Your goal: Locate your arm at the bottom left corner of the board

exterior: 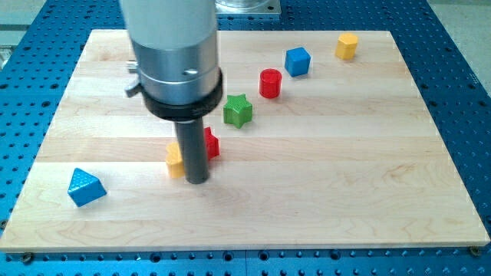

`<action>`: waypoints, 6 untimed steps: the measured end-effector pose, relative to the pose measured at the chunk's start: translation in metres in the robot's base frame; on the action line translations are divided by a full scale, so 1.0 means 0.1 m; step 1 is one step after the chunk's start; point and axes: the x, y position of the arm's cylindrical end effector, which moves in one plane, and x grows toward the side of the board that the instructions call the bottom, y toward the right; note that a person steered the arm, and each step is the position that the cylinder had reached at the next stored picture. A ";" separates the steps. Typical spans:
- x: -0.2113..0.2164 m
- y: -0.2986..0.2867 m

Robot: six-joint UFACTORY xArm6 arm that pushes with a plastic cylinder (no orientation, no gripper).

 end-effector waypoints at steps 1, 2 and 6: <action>0.03 -0.23; 0.32 -0.23; 0.92 -1.50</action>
